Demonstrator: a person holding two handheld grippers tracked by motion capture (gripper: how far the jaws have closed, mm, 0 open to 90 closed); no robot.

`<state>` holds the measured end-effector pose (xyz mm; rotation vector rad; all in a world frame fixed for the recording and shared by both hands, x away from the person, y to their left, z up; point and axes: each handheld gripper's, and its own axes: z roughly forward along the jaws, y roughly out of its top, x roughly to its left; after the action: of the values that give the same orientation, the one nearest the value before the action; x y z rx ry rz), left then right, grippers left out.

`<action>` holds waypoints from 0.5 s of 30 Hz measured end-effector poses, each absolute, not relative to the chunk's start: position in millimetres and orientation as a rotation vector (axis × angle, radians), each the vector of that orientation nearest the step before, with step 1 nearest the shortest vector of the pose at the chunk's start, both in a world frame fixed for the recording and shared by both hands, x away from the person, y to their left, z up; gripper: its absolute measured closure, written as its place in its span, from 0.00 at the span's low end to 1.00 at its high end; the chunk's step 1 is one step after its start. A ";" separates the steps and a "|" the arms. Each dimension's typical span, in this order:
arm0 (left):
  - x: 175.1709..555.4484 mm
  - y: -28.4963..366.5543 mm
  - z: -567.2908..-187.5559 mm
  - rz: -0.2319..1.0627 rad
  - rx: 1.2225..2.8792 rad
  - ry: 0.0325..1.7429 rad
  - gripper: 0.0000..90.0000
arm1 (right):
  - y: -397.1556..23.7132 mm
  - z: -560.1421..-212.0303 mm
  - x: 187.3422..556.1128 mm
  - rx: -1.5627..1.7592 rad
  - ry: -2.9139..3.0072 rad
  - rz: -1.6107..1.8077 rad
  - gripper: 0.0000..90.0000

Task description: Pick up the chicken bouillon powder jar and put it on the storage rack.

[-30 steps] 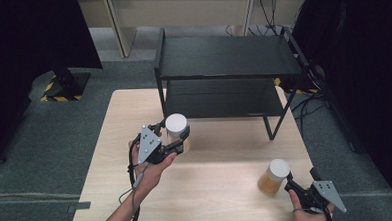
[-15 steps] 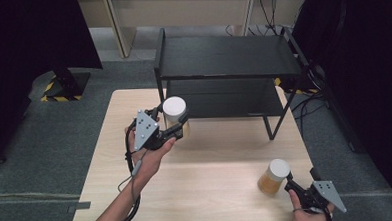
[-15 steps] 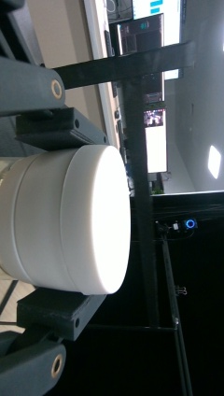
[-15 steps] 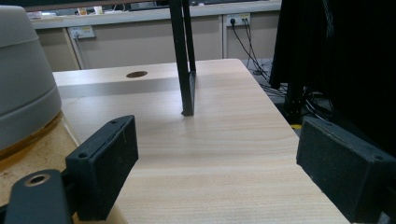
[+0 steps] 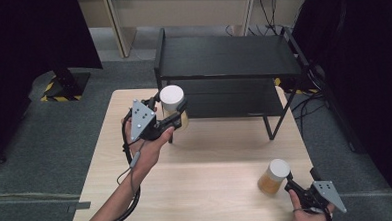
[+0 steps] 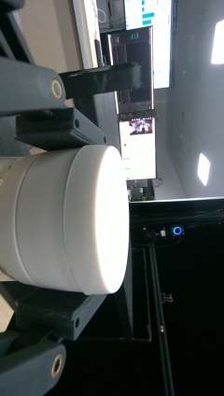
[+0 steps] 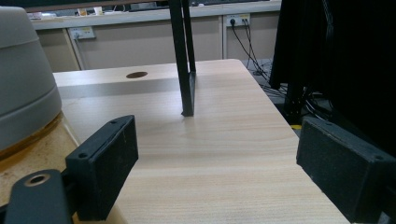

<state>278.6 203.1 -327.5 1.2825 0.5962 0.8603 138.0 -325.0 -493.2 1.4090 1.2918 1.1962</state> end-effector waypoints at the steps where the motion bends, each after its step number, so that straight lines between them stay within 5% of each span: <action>1: 279.0 203.1 -326.2 0.861 1.282 0.594 0.37 | -325.1 -493.3 138.0 1.409 1.292 1.196 0.14; 15: 283.9 201.7 -300.2 0.869 1.250 0.577 0.37 | -325.2 -493.0 138.1 1.411 1.293 1.197 0.14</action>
<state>283.9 201.7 -300.2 1.2504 0.5769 0.8693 138.1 -325.2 -493.0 1.4108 1.2925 1.1966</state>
